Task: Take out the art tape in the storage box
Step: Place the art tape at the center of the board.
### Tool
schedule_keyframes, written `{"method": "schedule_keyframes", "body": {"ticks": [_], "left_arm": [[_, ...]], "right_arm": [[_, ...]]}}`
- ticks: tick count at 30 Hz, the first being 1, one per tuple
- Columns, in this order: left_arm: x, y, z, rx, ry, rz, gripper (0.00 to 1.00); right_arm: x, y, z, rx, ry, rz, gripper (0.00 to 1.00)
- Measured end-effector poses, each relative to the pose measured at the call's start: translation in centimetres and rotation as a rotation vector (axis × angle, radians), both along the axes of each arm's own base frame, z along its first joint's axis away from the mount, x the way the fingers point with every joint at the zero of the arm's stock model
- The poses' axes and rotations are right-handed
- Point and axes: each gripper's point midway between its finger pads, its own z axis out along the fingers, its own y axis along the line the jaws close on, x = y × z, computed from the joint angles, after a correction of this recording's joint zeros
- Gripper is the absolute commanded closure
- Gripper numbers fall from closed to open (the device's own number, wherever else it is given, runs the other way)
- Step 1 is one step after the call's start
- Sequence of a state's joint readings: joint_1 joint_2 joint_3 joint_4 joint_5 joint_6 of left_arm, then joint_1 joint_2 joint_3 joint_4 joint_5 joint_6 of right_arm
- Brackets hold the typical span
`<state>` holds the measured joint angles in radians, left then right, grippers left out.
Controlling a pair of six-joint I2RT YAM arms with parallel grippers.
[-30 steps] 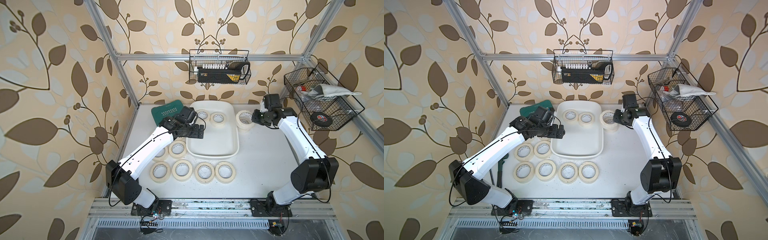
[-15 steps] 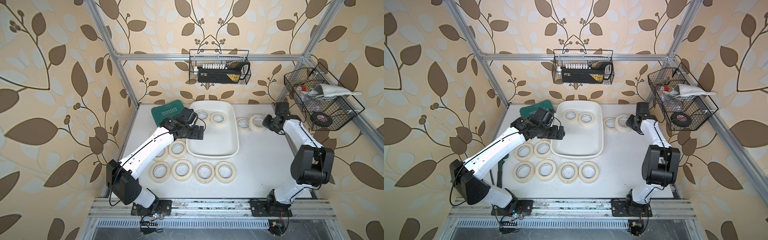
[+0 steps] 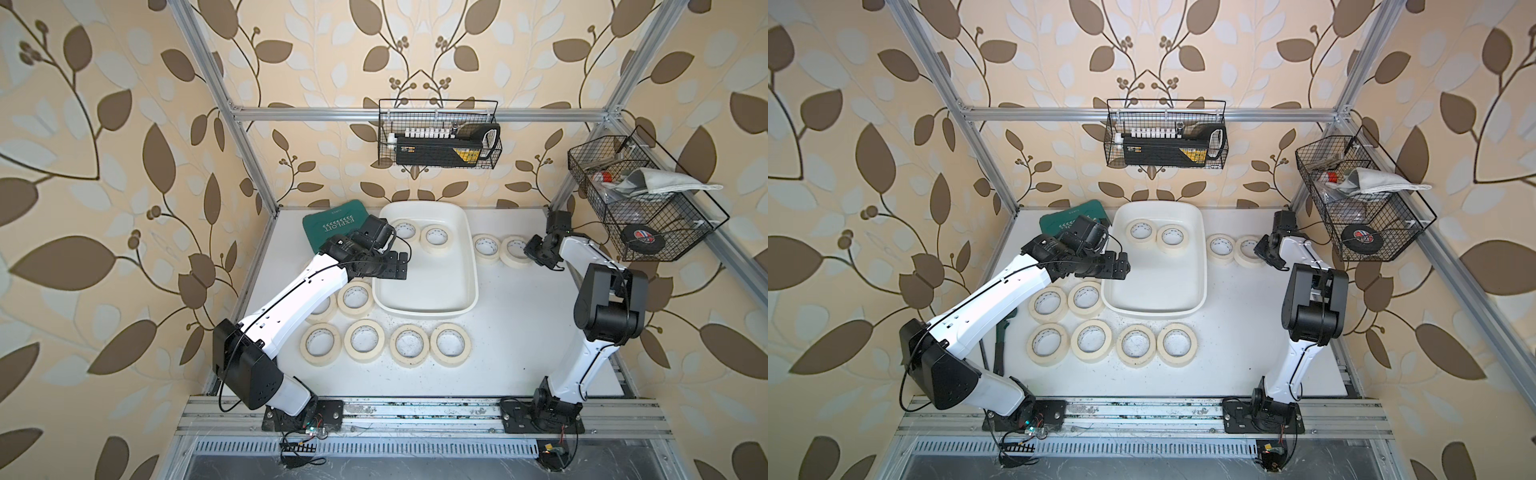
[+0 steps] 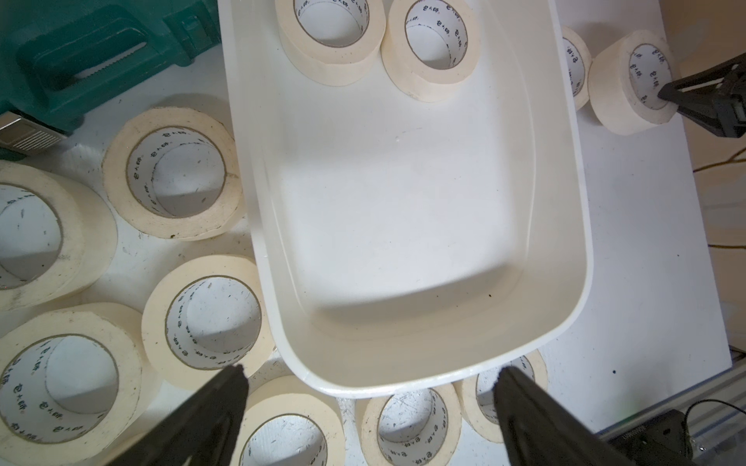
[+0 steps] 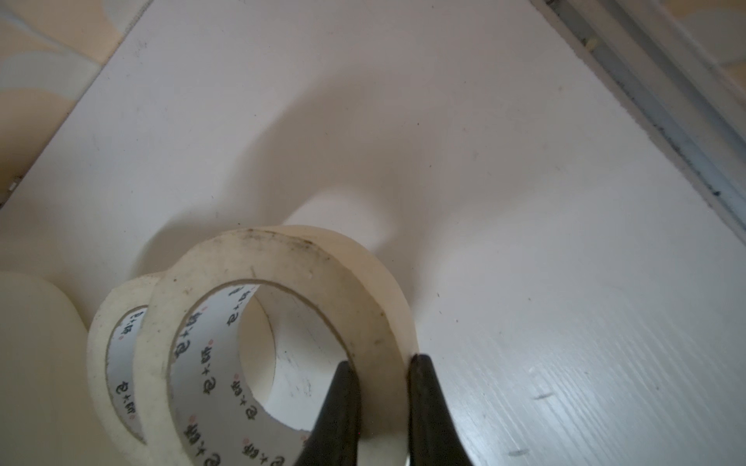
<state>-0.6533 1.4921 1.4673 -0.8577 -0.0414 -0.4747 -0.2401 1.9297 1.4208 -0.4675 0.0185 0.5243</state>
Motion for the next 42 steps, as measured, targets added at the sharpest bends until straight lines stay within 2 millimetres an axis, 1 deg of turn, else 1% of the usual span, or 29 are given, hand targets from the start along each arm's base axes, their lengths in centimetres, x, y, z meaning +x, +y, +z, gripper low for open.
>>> {"method": "schedule_keyframes", "body": {"ticks": [4, 7, 12, 16, 19, 26, 30, 33, 34, 35, 37, 39, 42], "left_arm": [[0.0, -0.1, -0.2, 0.003, 0.004, -0.001, 0.01], [0.1, -0.1, -0.7, 0.011, 0.016, -0.001, 0.01], [0.2, -0.4, -1.6, 0.018, 0.04, -0.006, 0.01], [0.3, -0.6, -2.2, 0.022, 0.058, -0.008, 0.01], [0.3, -0.7, -2.4, 0.023, 0.066, -0.009, 0.01], [0.3, -0.8, -2.7, 0.026, 0.072, -0.008, 0.01], [0.4, -0.9, -3.3, 0.035, 0.087, -0.008, 0.01], [0.5, -1.0, -3.6, 0.039, 0.094, -0.008, 0.01], [0.5, -1.0, -3.6, 0.041, 0.096, -0.008, 0.01], [0.5, -1.0, -3.7, 0.041, 0.096, -0.008, 0.01], [0.6, -1.0, -3.6, 0.041, 0.096, -0.008, 0.01], [0.6, -1.0, -3.6, 0.041, 0.096, -0.008, 0.01], [0.6, -1.0, -3.6, 0.04, 0.097, -0.005, 0.01]], "right_arm": [[0.5, -0.5, -0.1, 0.0, -0.012, -0.007, 1.0], [0.6, -1.0, -0.2, 0.007, -0.02, -0.014, 1.0], [0.4, -2.7, 0.0, 0.01, -0.033, -0.048, 1.0], [0.3, -3.7, 0.1, 0.007, -0.042, -0.068, 1.0], [0.6, -3.8, -0.4, 0.012, -0.04, -0.072, 1.0], [1.4, -3.5, -2.5, 0.019, -0.013, -0.067, 1.0], [2.0, -3.0, -2.9, 0.005, -0.006, -0.053, 1.0], [2.7, -2.4, -2.7, -0.017, -0.009, -0.034, 1.0], [3.0, -2.2, -2.6, -0.024, -0.01, -0.028, 0.99], [3.3, -2.0, -2.4, -0.03, -0.014, -0.021, 0.95], [3.8, -1.8, -2.1, -0.039, -0.021, -0.012, 0.86], [4.1, -1.7, -1.9, -0.045, -0.025, -0.005, 0.74], [4.2, -1.7, -1.9, -0.048, -0.022, -0.001, 0.62]]}}
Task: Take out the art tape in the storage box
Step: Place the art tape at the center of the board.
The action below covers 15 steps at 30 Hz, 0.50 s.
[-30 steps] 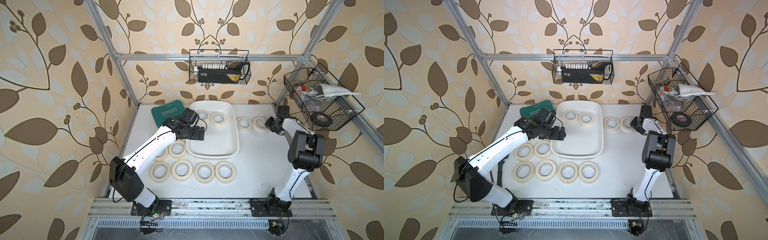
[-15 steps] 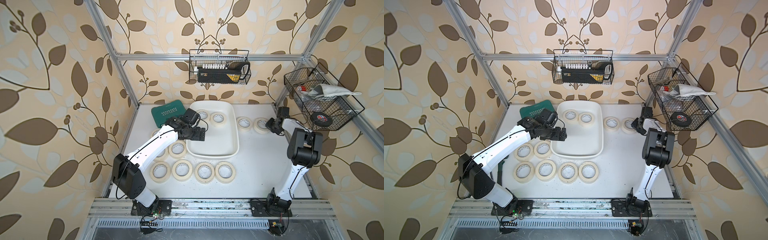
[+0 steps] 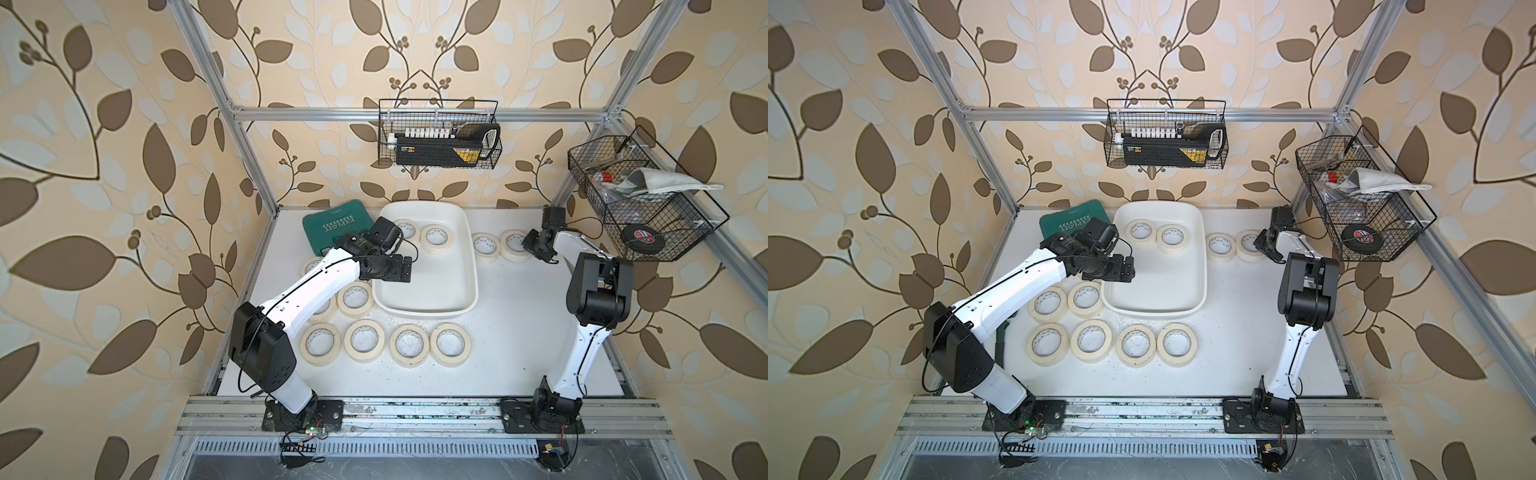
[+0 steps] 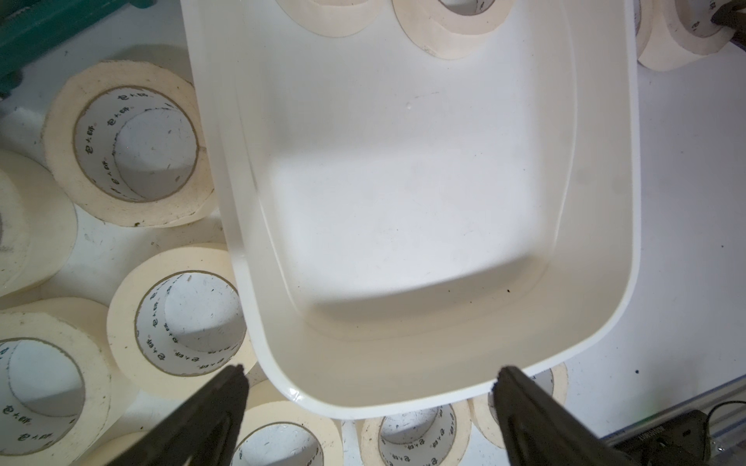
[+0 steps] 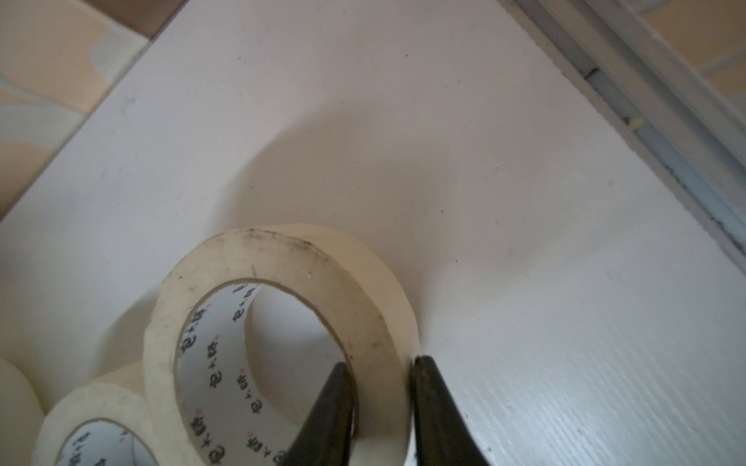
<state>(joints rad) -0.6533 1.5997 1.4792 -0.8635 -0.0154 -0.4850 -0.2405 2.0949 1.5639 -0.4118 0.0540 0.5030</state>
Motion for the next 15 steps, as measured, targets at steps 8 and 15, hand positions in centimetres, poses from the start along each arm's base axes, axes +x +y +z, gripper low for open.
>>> {"method": "schedule_keyframes", "body": {"ticks": [8, 15], "left_arm": [[0.6, -0.4, -0.1, -0.002, 0.008, 0.013, 0.01], [1.2, -0.9, 0.8, -0.02, -0.011, 0.017, 0.01]], "right_arm": [[-0.1, 0.0, 0.6, -0.005, 0.002, 0.005, 0.54], [-0.8, 0.7, 6.3, -0.006, -0.085, 0.024, 0.53]]}}
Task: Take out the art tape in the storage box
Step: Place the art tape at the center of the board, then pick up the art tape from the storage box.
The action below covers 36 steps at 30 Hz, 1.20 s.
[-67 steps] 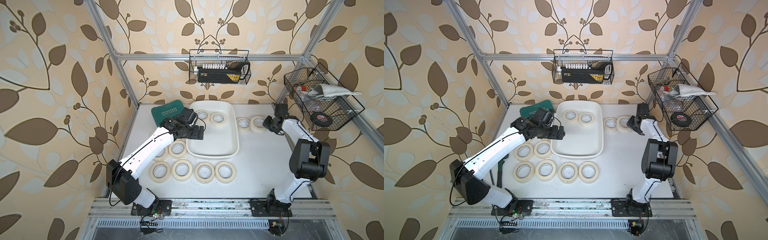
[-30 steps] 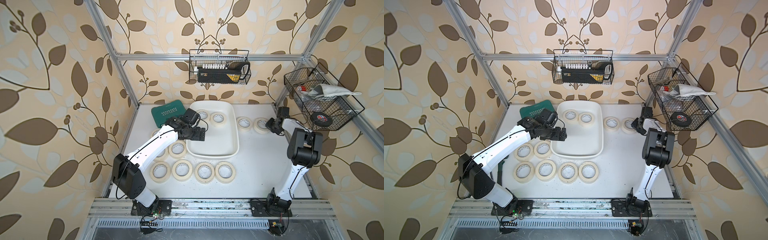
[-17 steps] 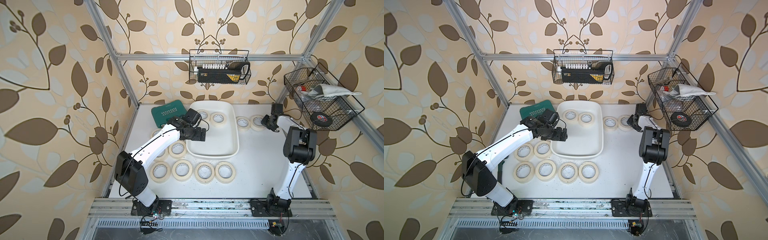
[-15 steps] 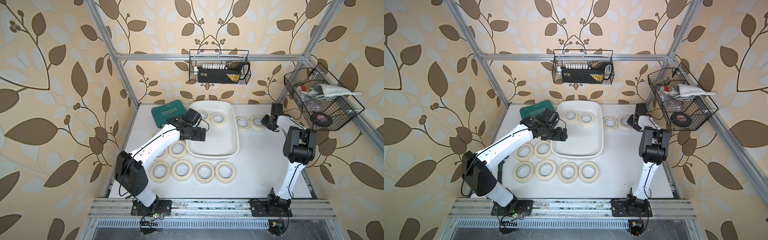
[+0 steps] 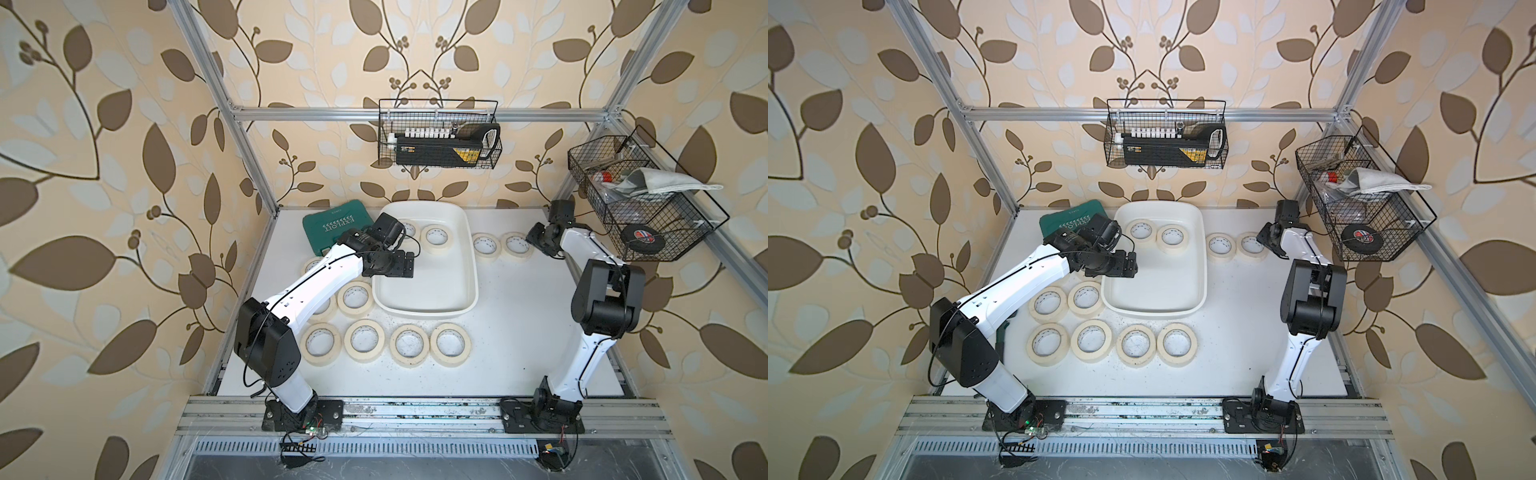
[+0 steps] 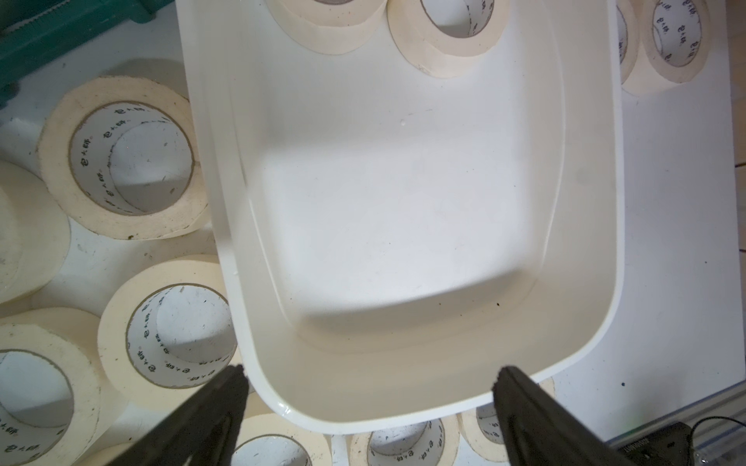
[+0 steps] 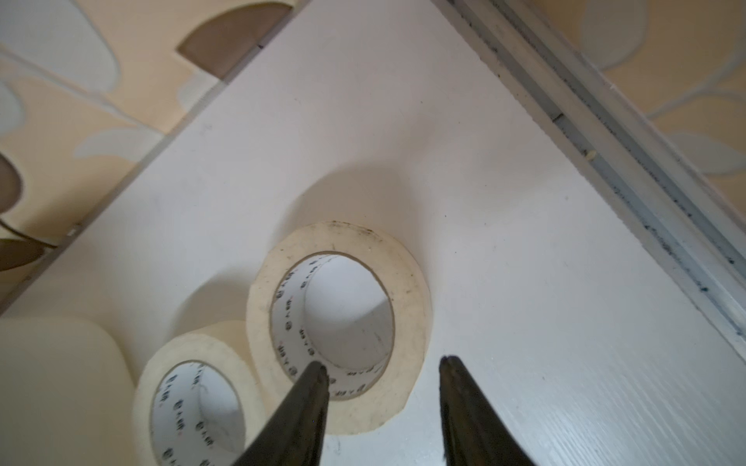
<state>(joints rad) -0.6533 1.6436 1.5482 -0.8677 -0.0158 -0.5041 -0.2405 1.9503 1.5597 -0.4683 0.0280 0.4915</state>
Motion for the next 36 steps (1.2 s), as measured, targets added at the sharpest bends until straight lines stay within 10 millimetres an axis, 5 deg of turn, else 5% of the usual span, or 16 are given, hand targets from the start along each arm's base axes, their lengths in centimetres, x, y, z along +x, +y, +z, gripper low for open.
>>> {"method": "schedule_keyframes", "body": {"ticks": [4, 10, 22, 28, 36], "left_arm": [[1.0, -0.7, 0.7, -0.011, -0.015, 0.001, 0.01], [2.7, -2.0, 1.9, -0.022, -0.032, 0.005, 0.01], [9.1, -4.2, 4.4, -0.055, -0.101, 0.065, 0.01], [12.4, -4.2, 3.6, -0.04, -0.121, 0.11, 0.01], [15.3, -3.5, -0.9, 0.022, -0.099, 0.159, 0.03]], "right_arm": [[-0.7, 0.7, 4.0, -0.001, -0.066, 0.022, 0.53], [-3.1, 3.0, 7.3, 0.02, -0.105, 0.073, 0.52], [-8.3, 11.6, 13.6, 0.055, -0.203, 0.271, 0.49], [-10.7, 15.5, 13.8, 0.071, -0.185, 0.366, 0.48], [-13.4, 19.0, 12.2, 0.086, -0.13, 0.459, 0.48]]}}
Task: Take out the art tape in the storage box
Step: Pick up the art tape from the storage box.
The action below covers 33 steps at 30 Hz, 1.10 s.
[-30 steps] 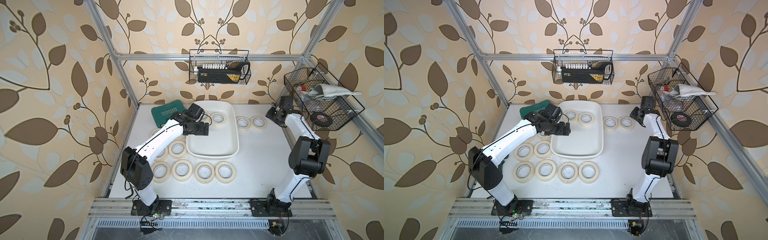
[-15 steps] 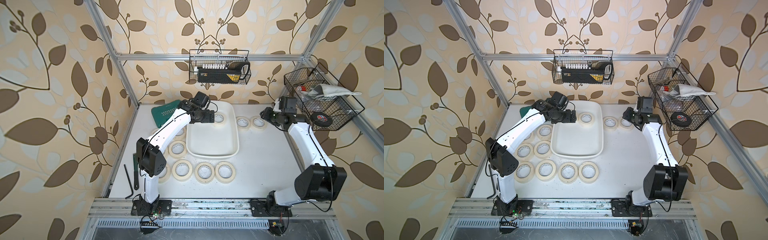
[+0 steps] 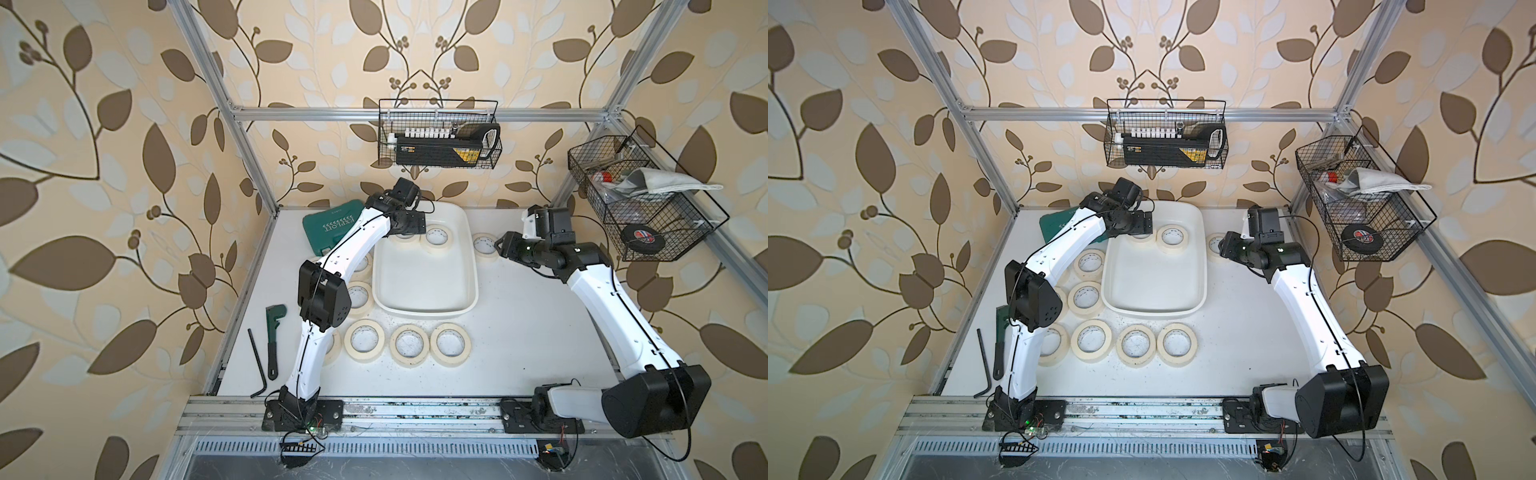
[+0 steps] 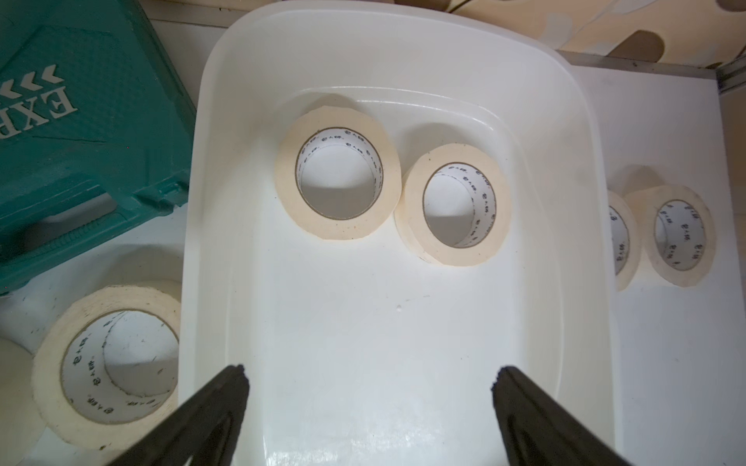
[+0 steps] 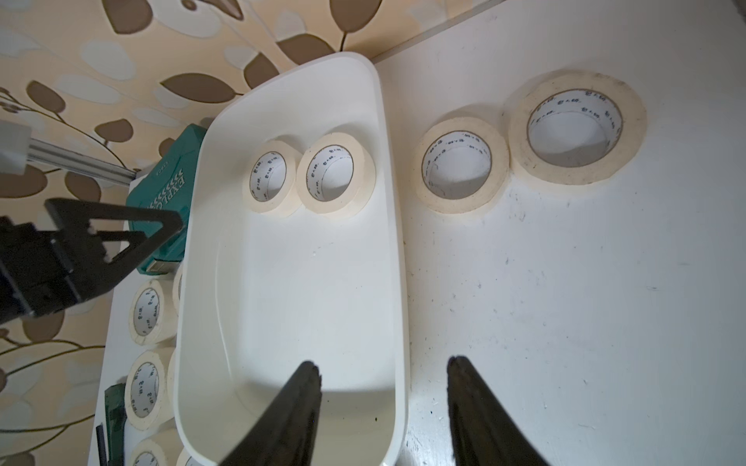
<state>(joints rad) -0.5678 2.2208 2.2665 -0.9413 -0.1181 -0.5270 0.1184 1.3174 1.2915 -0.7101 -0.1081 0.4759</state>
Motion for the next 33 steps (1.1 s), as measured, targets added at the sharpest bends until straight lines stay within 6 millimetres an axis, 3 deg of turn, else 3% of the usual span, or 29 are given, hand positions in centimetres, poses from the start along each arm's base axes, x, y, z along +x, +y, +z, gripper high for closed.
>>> {"method": "schedule_keyframes", "body": {"ticks": [10, 15, 23, 33], "left_arm": [[3.7, 1.4, -7.6, 0.028, 0.061, 0.115, 0.1], [5.0, 2.0, -10.0, 0.007, 0.077, 0.186, 0.13], [6.9, 2.1, -11.4, -0.045, 0.061, 0.277, 0.15], [8.3, 2.1, -11.7, -0.075, 0.027, 0.347, 0.19]], "right_arm": [[-0.9, 1.5, -1.2, -0.003, 0.034, 0.032, 0.48], [-1.2, 1.9, -1.8, -0.008, 0.048, 0.039, 0.48], [-1.7, 2.1, -2.9, -0.014, 0.076, 0.044, 0.48], [-1.8, 2.2, -2.6, -0.012, 0.067, 0.046, 0.47]]}}
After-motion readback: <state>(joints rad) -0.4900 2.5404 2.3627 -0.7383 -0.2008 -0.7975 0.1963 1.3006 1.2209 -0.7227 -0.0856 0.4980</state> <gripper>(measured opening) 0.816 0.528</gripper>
